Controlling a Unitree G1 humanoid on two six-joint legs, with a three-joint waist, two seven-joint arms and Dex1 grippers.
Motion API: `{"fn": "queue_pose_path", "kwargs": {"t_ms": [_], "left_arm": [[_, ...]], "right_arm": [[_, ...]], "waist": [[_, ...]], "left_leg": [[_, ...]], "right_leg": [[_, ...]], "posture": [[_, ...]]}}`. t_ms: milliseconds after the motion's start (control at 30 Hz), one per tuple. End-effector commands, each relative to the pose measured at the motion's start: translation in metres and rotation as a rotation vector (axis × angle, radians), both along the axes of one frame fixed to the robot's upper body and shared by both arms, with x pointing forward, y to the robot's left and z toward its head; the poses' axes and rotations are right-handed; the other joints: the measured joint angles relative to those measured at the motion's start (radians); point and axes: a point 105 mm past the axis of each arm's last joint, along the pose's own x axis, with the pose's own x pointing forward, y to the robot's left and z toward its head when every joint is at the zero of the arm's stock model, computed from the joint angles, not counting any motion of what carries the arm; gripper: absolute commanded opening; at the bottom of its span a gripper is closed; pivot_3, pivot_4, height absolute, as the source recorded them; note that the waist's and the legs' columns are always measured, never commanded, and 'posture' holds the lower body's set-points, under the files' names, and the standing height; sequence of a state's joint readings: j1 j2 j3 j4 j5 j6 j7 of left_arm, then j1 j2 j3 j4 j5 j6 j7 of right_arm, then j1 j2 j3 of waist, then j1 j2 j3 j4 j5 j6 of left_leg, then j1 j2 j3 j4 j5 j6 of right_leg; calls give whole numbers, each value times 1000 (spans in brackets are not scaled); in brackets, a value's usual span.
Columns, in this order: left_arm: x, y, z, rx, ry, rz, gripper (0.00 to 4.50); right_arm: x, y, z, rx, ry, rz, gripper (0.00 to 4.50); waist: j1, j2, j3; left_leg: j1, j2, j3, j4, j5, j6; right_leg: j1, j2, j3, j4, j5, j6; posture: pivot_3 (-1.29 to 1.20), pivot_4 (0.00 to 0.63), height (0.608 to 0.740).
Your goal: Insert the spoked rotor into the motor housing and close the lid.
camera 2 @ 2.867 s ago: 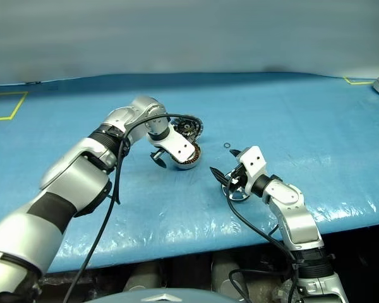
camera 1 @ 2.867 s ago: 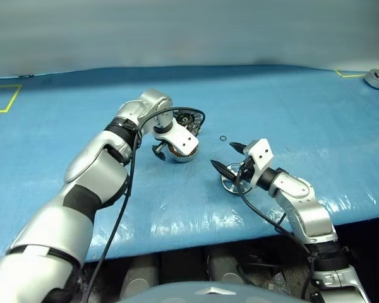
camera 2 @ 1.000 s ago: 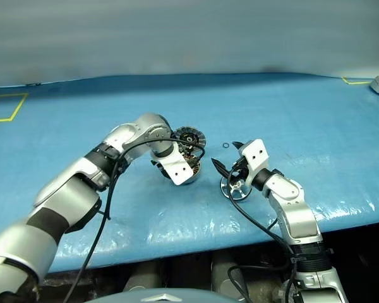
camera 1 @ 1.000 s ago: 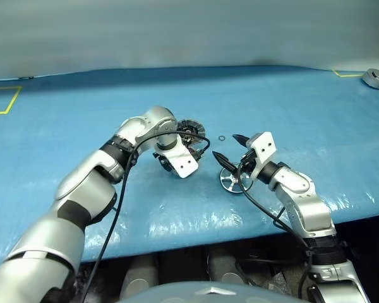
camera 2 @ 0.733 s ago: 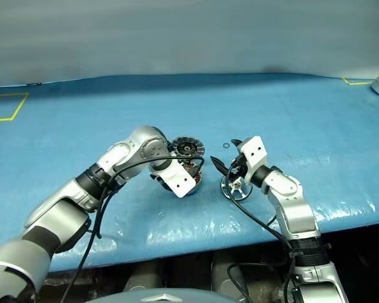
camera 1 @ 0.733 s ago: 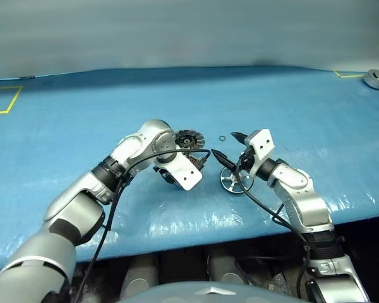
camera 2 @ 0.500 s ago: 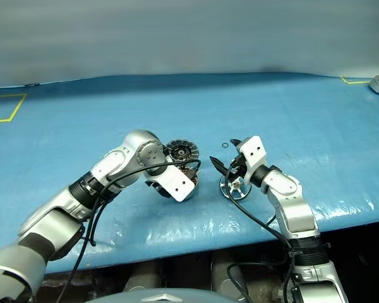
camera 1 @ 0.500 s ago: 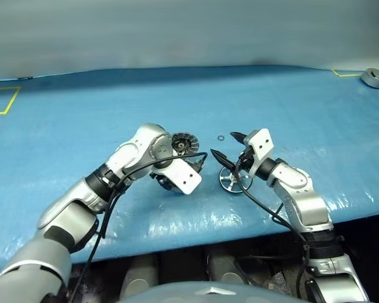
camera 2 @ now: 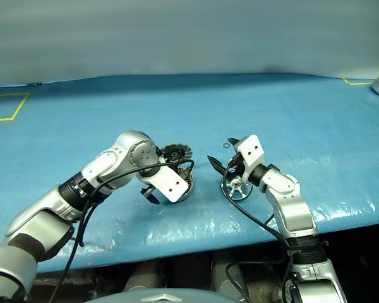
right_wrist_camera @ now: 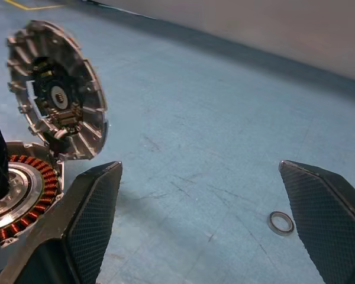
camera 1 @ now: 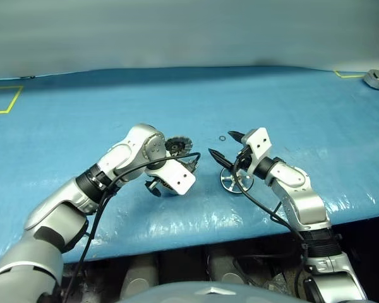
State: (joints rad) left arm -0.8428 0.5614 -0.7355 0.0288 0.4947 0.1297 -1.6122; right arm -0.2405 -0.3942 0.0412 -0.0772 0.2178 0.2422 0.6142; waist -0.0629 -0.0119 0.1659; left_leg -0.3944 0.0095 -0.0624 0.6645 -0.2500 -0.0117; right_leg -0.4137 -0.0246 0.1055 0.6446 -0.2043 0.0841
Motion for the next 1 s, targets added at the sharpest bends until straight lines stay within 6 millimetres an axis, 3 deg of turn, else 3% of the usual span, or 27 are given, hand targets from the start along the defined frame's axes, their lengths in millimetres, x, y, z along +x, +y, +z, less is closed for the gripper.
{"fn": "queue_pose_path", "kwargs": {"t_ms": [33, 233, 400, 567, 667, 833, 1000], "left_arm": [[-1, -7, 13, -33, -31, -31, 4456], [-14, -10, 25, -137, 41, 22, 4456], [-30, 7, 34, -171, 96, 51, 4456], [-34, 23, 41, -234, 110, 97, 4456], [-33, 15, 54, -400, 118, 115, 4456], [-23, -15, 82, -832, 131, 194, 4456], [-18, -14, 84, -1149, 128, 347, 4456]], "right_arm": [[0, 1, 11, 3, -48, 5, 4500], [0, 1, 10, 7, -46, 4, 4500], [1, 0, 9, 10, -40, 0, 4500], [3, 0, 8, 15, -37, 0, 4500], [4, -4, 7, 26, -34, -18, 4500], [11, -14, -6, 12, 19, -84, 4500], [19, -17, -12, 2, 61, -138, 4500]], "waist": [[0, 0, 0], [-1, 0, 0], [-6, 0, 0], [-5, 0, 0], [-3, 0, 0], [4, 0, 0], [-7, 1, 0]], "left_leg": [[0, 0, 0, 0, 0, 0], [-1, 0, 0, 0, 0, 0], [0, 1, 0, -1, 0, 0], [0, 1, 0, 0, 0, 0], [0, 1, 0, 0, 0, 0], [0, 0, 0, 1, 0, 0], [1, 1, 1, -1, 0, 0]], "right_leg": [[0, 0, 0, 0, 0, 0], [0, 0, 0, 0, 0, 0], [-1, 0, 0, 0, -1, 0], [0, 0, 0, 0, -3, 2], [0, 0, 0, 0, -3, 2], [0, -1, 0, -1, -1, 2], [0, 0, 0, 0, 0, -1]], "posture": [[0, 150, 740], [0, 150, 740], [0, 150, 740], [0, 150, 740], [0, 150, 740], [0, 150, 740], [0, 150, 740]]}}
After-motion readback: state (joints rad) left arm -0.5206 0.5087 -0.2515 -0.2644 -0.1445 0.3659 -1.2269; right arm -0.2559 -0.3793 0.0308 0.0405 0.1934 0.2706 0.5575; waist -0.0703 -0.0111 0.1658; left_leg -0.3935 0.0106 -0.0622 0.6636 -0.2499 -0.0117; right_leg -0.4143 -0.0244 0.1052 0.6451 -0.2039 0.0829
